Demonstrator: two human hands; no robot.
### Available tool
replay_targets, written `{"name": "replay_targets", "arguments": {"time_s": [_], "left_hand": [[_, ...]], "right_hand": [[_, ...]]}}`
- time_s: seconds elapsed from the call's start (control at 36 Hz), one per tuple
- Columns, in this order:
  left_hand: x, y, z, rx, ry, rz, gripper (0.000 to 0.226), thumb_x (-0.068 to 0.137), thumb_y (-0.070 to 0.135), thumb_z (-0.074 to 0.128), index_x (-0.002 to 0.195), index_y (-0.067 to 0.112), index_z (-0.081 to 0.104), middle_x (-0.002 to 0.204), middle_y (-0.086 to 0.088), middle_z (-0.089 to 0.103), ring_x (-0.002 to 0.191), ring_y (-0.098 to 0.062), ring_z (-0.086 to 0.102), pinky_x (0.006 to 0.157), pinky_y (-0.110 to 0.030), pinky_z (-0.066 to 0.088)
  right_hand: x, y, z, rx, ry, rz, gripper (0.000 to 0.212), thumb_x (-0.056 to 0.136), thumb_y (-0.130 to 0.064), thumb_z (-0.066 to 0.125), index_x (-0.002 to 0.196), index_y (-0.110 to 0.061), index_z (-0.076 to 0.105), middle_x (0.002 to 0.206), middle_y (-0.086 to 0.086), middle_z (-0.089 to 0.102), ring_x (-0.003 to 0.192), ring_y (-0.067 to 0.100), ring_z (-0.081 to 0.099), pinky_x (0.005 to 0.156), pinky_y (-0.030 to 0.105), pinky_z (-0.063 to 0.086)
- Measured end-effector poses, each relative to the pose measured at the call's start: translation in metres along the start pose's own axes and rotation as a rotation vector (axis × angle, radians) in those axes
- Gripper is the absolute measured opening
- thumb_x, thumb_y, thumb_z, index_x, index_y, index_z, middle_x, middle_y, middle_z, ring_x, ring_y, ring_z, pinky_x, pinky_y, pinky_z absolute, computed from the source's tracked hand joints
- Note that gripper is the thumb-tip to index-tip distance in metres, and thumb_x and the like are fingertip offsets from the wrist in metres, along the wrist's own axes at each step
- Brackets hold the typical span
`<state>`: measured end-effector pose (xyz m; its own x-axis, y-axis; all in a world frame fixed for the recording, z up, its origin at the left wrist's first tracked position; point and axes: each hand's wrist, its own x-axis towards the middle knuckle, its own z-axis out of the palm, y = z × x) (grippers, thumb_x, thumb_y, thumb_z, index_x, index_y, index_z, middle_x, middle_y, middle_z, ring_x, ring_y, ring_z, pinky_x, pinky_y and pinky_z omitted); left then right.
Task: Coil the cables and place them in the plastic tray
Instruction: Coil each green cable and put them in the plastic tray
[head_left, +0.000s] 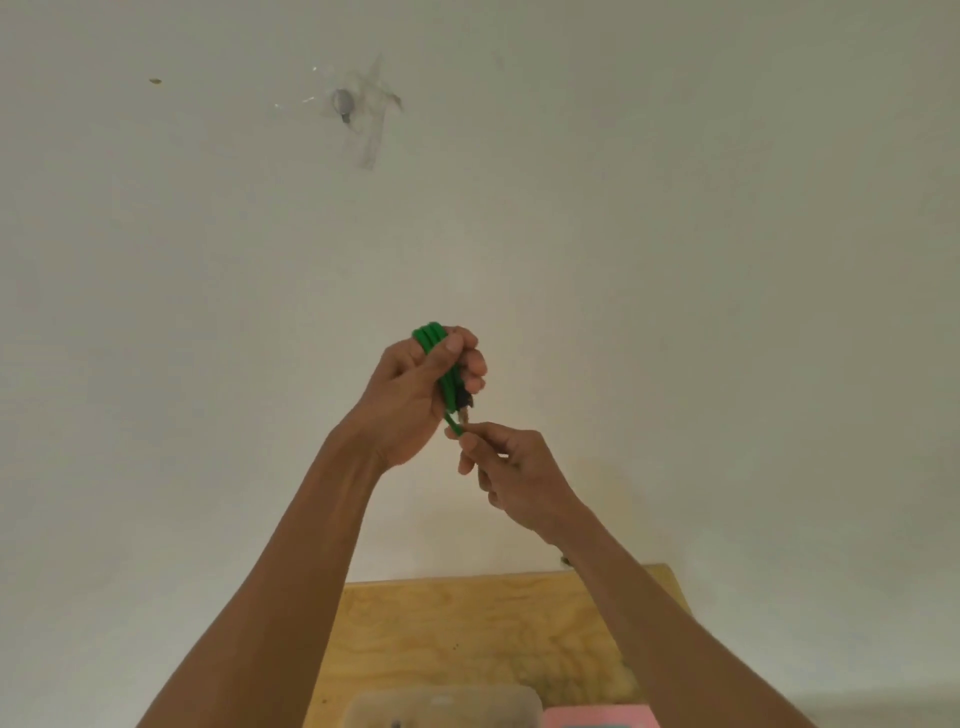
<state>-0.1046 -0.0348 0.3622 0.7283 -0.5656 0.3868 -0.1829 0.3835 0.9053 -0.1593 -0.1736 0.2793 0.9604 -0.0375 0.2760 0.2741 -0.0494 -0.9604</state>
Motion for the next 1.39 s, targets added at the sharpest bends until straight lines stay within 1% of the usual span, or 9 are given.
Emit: {"name": "replay_targets", "arguments": {"time_s": [0.28,0.42,0.58,0.69,0.75,0.81,1.03,1.25,1.39], "left_hand": [[-0.008,-0.027,-0.033,0.806,0.066,-0.029,0.033,0.106,0.018,0.044,0.084,0.004,0.065,0.075,-0.007,0.065,0.063,-0.008,0.059,0.063,-0.023,0.045],[-0.031,-0.031,-0.029,0.5,-0.051,-0.323,0.07,0.103,0.055,0.019,0.094,0.001,0.062,0.078,-0.019,0.067,0.068,-0.026,0.058,0.061,-0.034,0.046],[-0.047,-0.026,0.004,0.034,-0.115,-0.384,0.073,0.099,0.063,0.02,0.087,0.004,0.062,0.061,-0.014,0.055,0.053,-0.024,0.049,0.073,-0.042,0.047],[-0.044,-0.016,0.019,-0.145,-0.18,-0.273,0.057,0.103,0.052,0.031,0.092,0.005,0.061,0.063,-0.012,0.055,0.052,-0.022,0.049,0.073,-0.039,0.051],[-0.038,-0.011,0.023,-0.193,-0.182,-0.199,0.048,0.103,0.045,0.035,0.095,0.005,0.061,0.066,-0.012,0.056,0.055,-0.022,0.051,0.076,-0.04,0.05],[-0.03,-0.005,0.022,-0.17,-0.129,-0.144,0.044,0.102,0.043,0.039,0.097,0.005,0.061,0.069,-0.013,0.056,0.06,-0.022,0.054,0.078,-0.04,0.051],[-0.008,0.001,-0.018,0.339,0.121,-0.02,0.035,0.098,0.04,0.044,0.099,0.007,0.055,0.074,-0.005,0.062,0.066,-0.02,0.054,0.077,-0.043,0.045],[-0.021,-0.036,-0.027,0.801,0.016,-0.126,0.053,0.103,0.046,0.04,0.077,0.005,0.063,0.067,0.001,0.066,0.063,-0.017,0.062,0.064,-0.032,0.048],[-0.037,-0.03,-0.01,0.599,-0.134,-0.326,0.075,0.098,0.063,0.014,0.085,0.004,0.059,0.067,-0.011,0.065,0.061,-0.024,0.057,0.065,-0.036,0.047]], "right_hand": [[0.006,-0.036,-0.007,-0.53,-0.004,-0.258,0.017,0.088,-0.015,0.071,0.104,-0.016,0.077,0.088,-0.009,0.077,0.065,-0.005,0.062,0.068,0.009,0.044],[0.024,-0.061,-0.022,-0.622,-0.088,-0.287,0.012,0.085,-0.023,0.076,0.096,-0.022,0.077,0.084,-0.01,0.075,0.067,0.012,0.068,0.068,0.031,0.056],[0.048,-0.067,-0.031,-0.293,-0.065,-0.293,0.017,0.069,-0.012,0.088,0.081,-0.008,0.077,0.07,-0.004,0.073,0.061,0.015,0.056,0.062,0.027,0.047],[0.045,-0.047,-0.027,-0.077,-0.093,-0.228,0.008,0.088,0.002,0.067,0.083,0.001,0.074,0.076,0.013,0.073,0.071,0.024,0.067,0.071,0.034,0.055],[0.035,-0.034,-0.018,-0.029,-0.078,-0.157,0.049,0.097,0.012,0.042,0.061,-0.007,0.069,0.054,0.008,0.065,0.047,0.015,0.062,0.051,0.02,0.051],[0.02,-0.019,-0.006,-0.007,-0.062,-0.061,0.062,0.096,0.018,0.033,0.049,-0.012,0.061,0.046,0.001,0.056,0.037,0.002,0.05,0.041,0.012,0.04],[-0.016,0.014,0.014,-0.341,-0.026,-0.146,0.021,0.101,-0.025,0.054,0.107,-0.016,0.073,0.062,-0.011,0.057,0.052,0.003,0.044,0.053,0.017,0.036],[-0.003,-0.052,-0.014,-1.046,-0.176,-0.273,0.018,0.095,-0.034,0.057,0.108,-0.034,0.071,0.096,-0.016,0.072,0.077,0.007,0.057,0.076,0.03,0.049],[0.024,-0.063,-0.042,-0.607,-0.122,-0.211,0.021,0.073,-0.029,0.087,0.086,-0.017,0.074,0.076,-0.005,0.072,0.069,0.02,0.066,0.069,0.042,0.057]]}}
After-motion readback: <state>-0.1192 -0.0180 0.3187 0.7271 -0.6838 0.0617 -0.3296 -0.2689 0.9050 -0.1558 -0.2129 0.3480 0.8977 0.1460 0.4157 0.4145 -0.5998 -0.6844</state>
